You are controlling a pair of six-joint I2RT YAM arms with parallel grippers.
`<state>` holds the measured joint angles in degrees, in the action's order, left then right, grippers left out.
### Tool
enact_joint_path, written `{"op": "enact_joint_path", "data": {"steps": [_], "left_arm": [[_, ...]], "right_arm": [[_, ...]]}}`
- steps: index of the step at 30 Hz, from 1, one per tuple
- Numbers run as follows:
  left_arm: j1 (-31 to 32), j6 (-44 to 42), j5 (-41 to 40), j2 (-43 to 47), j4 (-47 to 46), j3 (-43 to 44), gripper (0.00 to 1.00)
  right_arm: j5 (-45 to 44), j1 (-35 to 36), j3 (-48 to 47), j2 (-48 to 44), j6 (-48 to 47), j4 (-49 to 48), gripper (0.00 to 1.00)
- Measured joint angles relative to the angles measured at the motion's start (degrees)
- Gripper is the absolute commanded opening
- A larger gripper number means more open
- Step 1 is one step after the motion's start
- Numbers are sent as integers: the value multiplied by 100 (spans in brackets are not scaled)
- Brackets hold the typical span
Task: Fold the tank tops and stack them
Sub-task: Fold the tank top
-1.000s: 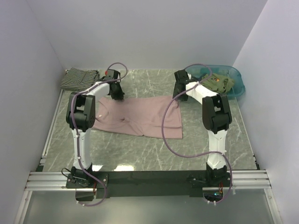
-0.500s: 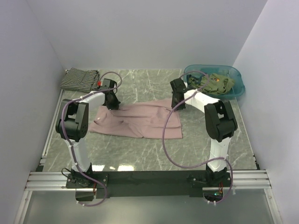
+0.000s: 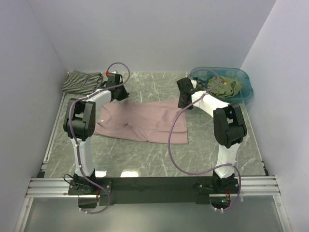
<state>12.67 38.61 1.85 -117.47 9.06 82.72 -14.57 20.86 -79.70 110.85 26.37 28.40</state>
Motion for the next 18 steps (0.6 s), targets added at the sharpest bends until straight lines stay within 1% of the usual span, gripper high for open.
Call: {"op": "enact_joint_path", "data": {"steps": [3,4,5,6,7,9,12,14,15,16,18], "left_arm": [[-7,-17,37,-243,-52,264,10],[-17,-26,46,-297,-98,302,24],[-24,-50,46,-326,-107,321,34],[-39,-61,50,-343,-103,328,41],[-52,-52,59,-348,-92,330,51],[-85,-15,90,-348,-90,332,61],[-138,9,66,-264,-146,247,63],[-162,46,-57,-37,-35,61,64],[-162,122,-210,149,96,-26,63],[-160,188,-358,352,275,-83,61],[-157,435,-629,841,560,-223,60]], "right_arm": [[-92,-15,-210,0,63,-37,44],[-125,-17,-219,-17,85,-103,46],[-149,-17,-219,-26,101,-122,48],[-175,-17,-219,-31,114,-125,48],[-190,-17,-219,-39,125,-122,49],[-181,-17,-216,-87,122,-125,50],[-48,28,-155,-278,116,-160,50],[35,103,-85,-479,103,-179,50],[42,195,-70,-575,101,-170,50],[50,306,-66,-645,101,-175,50],[83,603,-68,-706,103,-205,49]]}}
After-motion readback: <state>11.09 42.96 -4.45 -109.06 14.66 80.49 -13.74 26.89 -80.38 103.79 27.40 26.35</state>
